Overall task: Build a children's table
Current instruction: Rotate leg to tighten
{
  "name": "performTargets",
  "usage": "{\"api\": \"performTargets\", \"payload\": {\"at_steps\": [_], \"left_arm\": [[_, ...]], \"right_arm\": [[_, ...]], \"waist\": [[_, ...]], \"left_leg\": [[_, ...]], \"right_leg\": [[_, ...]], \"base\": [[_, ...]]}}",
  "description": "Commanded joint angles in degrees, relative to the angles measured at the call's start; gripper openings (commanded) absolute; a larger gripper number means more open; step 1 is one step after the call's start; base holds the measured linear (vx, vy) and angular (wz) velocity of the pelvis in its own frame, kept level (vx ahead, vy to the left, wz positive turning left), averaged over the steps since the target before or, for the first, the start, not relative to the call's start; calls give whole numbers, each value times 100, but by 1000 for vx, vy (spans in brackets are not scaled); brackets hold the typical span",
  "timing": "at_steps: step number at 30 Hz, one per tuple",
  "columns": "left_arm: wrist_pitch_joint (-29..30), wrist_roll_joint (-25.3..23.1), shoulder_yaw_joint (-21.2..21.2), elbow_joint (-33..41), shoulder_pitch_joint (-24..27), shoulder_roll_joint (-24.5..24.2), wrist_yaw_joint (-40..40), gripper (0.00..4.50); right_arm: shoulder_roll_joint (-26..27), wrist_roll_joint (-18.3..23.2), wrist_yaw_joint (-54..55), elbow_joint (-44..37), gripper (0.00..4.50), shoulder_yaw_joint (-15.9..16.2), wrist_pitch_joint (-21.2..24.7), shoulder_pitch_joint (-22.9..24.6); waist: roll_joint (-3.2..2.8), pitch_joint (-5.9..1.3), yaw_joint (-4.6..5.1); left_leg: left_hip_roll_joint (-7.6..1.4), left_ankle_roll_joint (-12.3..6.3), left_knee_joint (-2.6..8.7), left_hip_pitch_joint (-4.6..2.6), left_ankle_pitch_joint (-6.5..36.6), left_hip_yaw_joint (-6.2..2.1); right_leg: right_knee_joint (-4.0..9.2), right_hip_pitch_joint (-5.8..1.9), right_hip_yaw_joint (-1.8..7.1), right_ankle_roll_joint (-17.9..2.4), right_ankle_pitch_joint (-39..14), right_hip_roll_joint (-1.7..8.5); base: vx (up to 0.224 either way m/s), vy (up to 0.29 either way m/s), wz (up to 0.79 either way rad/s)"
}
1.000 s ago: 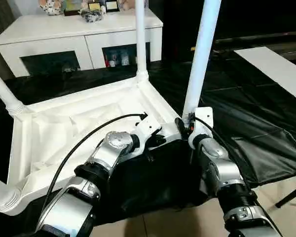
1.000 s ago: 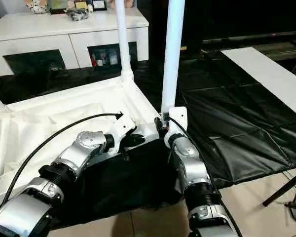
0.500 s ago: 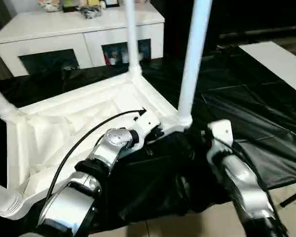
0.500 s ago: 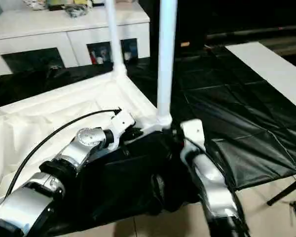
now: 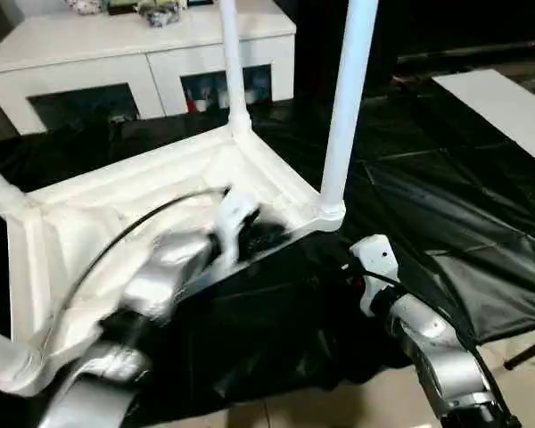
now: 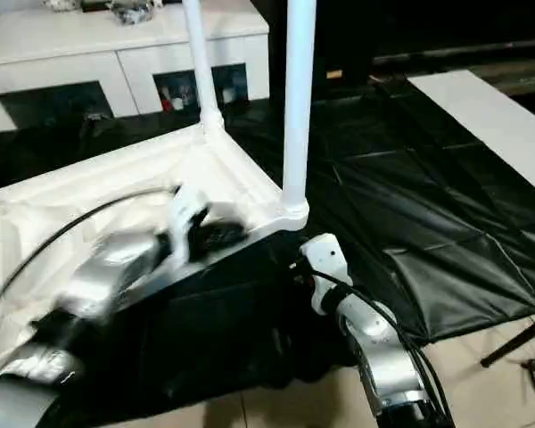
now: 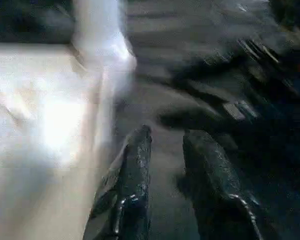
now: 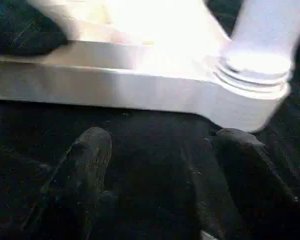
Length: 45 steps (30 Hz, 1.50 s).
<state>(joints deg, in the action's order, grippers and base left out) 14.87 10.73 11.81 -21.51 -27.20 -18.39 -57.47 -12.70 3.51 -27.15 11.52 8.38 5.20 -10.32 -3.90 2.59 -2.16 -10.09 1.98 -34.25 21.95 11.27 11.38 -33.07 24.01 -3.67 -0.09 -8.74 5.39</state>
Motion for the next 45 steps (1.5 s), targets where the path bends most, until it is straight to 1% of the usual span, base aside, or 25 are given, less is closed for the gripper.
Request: {"api": "performTargets", "payload": {"at_steps": [1, 3, 4, 5, 6, 7, 8, 11, 12, 13, 14, 16, 17, 18, 23, 31, 34, 35, 37, 38, 39, 41, 42, 43, 45], "left_arm": [[831, 21, 410, 1057, 342, -622, -529, 166], [894, -23, 448, 1115, 375, -691, -545, 188], [988, -357, 536, 1151, 418, -843, -449, 188], [988, -357, 536, 1151, 418, -843, -449, 200], [1056, -540, 524, 1144, 418, -855, -271, 200], [1121, -775, 461, 1075, 381, -814, 92, 221], [1125, -891, 399, 947, 313, -744, 374, 221], [1192, -1034, 329, 737, 160, -626, 953, 245], [1276, -1060, 355, 688, 93, -602, 1238, 252], [1279, -1103, 358, 614, 45, -552, 1407, 259], [1263, -1141, 351, 549, 12, -514, 1515, 266], [1222, -1200, 335, 438, -48, -436, 1697, 266], [1124, -1330, 303, 253, -151, -297, 1966, 266], [1057, -1425, 284, 133, -216, -207, 2130, 266], [691, -1684, 281, -377, -463, 63, 2750, 266], [-69, -1792, 149, -775, -579, 319, 3459, 266], [-290, -1456, -81, -532, -337, 429, 3355, 266], [-410, -1180, -176, -280, -135, 439, 3065, 266], [-484, -1040, -204, -155, -31, 431, 2892, 266], [-518, -858, -247, 33, 130, 410, 2698, 266], [-479, -469, -366, 402, 440, 391, 2339, 266], [-494, 64, -555, 952, 929, 320, 1871, 266], [-395, 347, -646, 1251, 1201, 262, 1631, 266], [-375, 530, -712, 1472, 1428, 211, 1480, 284], [-382, 846, -818, 1811, 1805, 135, 1231, 295]], "right_arm": [[-42, 125, -306, -71, 359, 121, 70, -195], [-43, 134, -327, -66, 359, 121, 79, -209], [-41, 121, -373, -30, 359, 119, 84, -254], [-41, 121, -373, -30, 359, 119, 84, -254], [-34, 113, -399, -12, 359, 115, 87, -269], [-28, 91, -441, 19, 359, 121, 82, -289], [-23, 86, -458, 28, 359, 132, 76, -295], [-26, 91, -472, 48, 359, 165, 59, -299], [-28, 96, -473, 56, 359, 188, 53, -299], [-31, 93, -472, 56, 359, 192, 51, -299], [-27, 86, -468, 54, 359, 196, 51, -298], [-25, 83, -455, 48, 359, 186, 53, -292], [-23, 69, -446, 43, 359, 164, 50, -284], [-23, 59, -442, 41, 359, 151, 48, -279], [-26, 32, -429, 29, 359, 123, 43, -260], [-37, -2, -385, 34, 359, 124, 30, -234], [-28, -1, -372, 23, 359, 123, 21, -226], [-19, 0, -362, 21, 359, 123, 17, -222], [-14, 1, -356, 18, 359, 124, 16, -217], [-8, -1, -349, 22, 359, 127, 10, -215], [4, 0, -339, 27, 359, 132, 3, -208], [22, -6, -328, 31, 359, 149, -13, -192], [33, 6, -332, 30, 359, 148, -20, -189], [47, 15, -331, 22, 359, 150, -22, -182], [58, 15, -323, 21, 359, 153, -30, -178]], "waist": [[109, -336, -6], [87, -293, 11], [120, -305, -28], [117, -298, -27], [122, -294, -25], [130, -292, -32], [147, -299, -33], [145, -317, -45], [135, -325, -49], [169, -334, -48], [137, -338, -52], [172, -344, -43], [132, -354, -54], [127, -351, -36], [149, -390, -53], [139, -390, -59], [141, -392, -67], [125, -395, -74], [134, -391, -70], [138, -402, -82], [131, -389, -79], [106, -396, -81], [113, -394, -70], [83, -376, -62], [78, -357, -55]], "left_leg": [[-351, -391, 499, -108, 1338, -155], [-321, -286, 507, -145, 1539, -126], [-316, -126, 500, -220, 1699, -113], [-313, -95, 507, -211, 1708, -118], [-310, -67, 513, -191, 1706, -123], [-309, 4, 530, -172, 1695, -141], [-305, 10, 524, -175, 1675, -141], [-285, 27, 507, -165, 1562, -142], [-291, 25, 504, -157, 1539, -148], [-276, -28, 494, -122, 1444, -150], [-269, -46, 487, -120, 1401, -150], [-260, -102, 467, -110, 1331, -147], [-263, -132, 458, -104, 1223, -154], [-253, -152, 449, -97, 1206, -147], [-258, -320, 405, -73, 934, -161], [-266, -394, 392, -75, 1012, -161], [-274, -376, 394, -69, 1024, -166], [-274, -384, 393, -72, 1018, -168], [-276, -397, 396, -81, 1059, -155], [-283, -405, 390, -72, 993, -163], [-282, -418, 405, -53, 990, -164], [-303, -386, 404, -87, 1069, -155], [-303, -390, 409, -71, 1057, -159], [-306, -355, 433, -93, 1214, -146], [-307, -305, 449, -103, 1407, -142]], "right_leg": [[291, -284, 227, -1295, -1604, 307], [346, -228, 230, -1210, -1860, 267], [381, -189, 254, -1123, -2053, 269], [380, -194, 259, -1100, -2045, 266], [372, -211, 259, -1075, -2032, 269], [366, -234, 255, -997, -2025, 275], [370, -238, 258, -984, -2005, 278], [358, -250, 259, -998, -1808, 280], [342, -261, 261, -1025, -1731, 285], [333, -289, 252, -1059, -1581, 285], [327, -290, 248, -1060, -1566, 289], [340, -297, 246, -1044, -1551, 283], [325, -303, 243, -1073, -1461, 293], [337, -297, 238, -1069, -1424, 272], [290, -333, 213, -1213, -974, 279], [301, -334, 202, -1277, -1034, 289], [295, -341, 199, -1307, -1014, 297], [287, -337, 196, -1327, -976, 296], [290, -318, 197, -1337, -985, 279], [258, -337, 203, -1371, -910, 305], [270, -337, 201, -1372, -930, 300], [254, -310, 200, -1408, -940, 290], [247, -317, 204, -1418, -907, 294], [263, -284, 202, -1404, -989, 257], [281, -277, 206, -1366, -1147, 253]], "base": [[0, 0, 0], [0, 0, 0], [0, 0, 0], [0, 0, 0], [0, 0, 0], [0, 0, 0], [0, 0, 0], [0, 0, 0], [0, 0, 0], [0, 0, 0], [0, 0, 0], [0, 0, 0], [0, 0, 0], [0, 0, 0], [0, 0, 0], [0, 0, 0], [0, 0, 0], [0, 0, 0], [0, 0, 0], [0, 0, 0], [0, 0, 0], [0, 0, 0], [0, 0, 0], [0, 0, 0], [0, 0, 0]]}}
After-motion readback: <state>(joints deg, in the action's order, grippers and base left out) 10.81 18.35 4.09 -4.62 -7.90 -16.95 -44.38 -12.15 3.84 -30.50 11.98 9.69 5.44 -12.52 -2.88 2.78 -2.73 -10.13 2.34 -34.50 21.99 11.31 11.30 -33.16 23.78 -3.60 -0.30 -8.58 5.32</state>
